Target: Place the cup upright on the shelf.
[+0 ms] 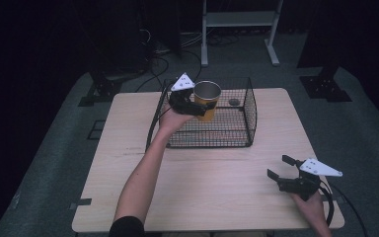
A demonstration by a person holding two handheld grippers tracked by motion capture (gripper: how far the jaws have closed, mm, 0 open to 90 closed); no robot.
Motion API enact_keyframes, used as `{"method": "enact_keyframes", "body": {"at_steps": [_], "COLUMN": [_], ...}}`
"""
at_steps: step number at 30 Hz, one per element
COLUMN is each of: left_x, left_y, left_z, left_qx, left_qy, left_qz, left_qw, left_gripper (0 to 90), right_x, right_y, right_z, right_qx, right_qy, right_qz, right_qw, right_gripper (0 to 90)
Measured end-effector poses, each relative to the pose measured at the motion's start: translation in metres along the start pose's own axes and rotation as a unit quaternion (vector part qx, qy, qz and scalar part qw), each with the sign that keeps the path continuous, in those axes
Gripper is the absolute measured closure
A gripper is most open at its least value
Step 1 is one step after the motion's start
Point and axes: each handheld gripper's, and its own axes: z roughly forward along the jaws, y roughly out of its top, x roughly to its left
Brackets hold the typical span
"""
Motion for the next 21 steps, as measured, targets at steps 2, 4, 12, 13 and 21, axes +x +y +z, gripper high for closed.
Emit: {"method": "enact_keyframes", "body": {"at_steps": [2,4,12,13,21], "left_x": [0.003,0.006,0.012,0.012,0.018], "left_y": [-0.001,-0.001,-0.005,-0.006,-0.015], "left_z": [0.005,0.008,0.021,0.022,0.034], "left_qx": [0.003,0.010,0.023,0.024,0.031], "left_qy": [-0.004,-0.009,-0.009,-0.009,0.005], "left_qz": [-0.005,-0.010,-0.014,-0.014,-0.009], "left_qw": [1.0000,0.9999,0.9996,0.9996,0.9995], "left_gripper": [14.2,14.2,14.2,14.2,14.2], "right_x": [0.000,0.000,0.000,0.000,0.000], "right_y": [0.000,0.000,0.000,0.000,0.000], "right_z": [0.000,0.000,0.000,0.000,0.000], "right_qx": [0.000,-0.001,-0.002,-0.001,-0.002], "right_qy": [0.001,0.002,0.002,0.002,0.003], "right_qz": [-0.001,0.000,0.001,0.000,0.001], "right_qw": [1.0000,1.0000,1.0000,1.0000,1.0000], "right_gripper": [13.6,13.6,13.6,13.6,13.6]}}
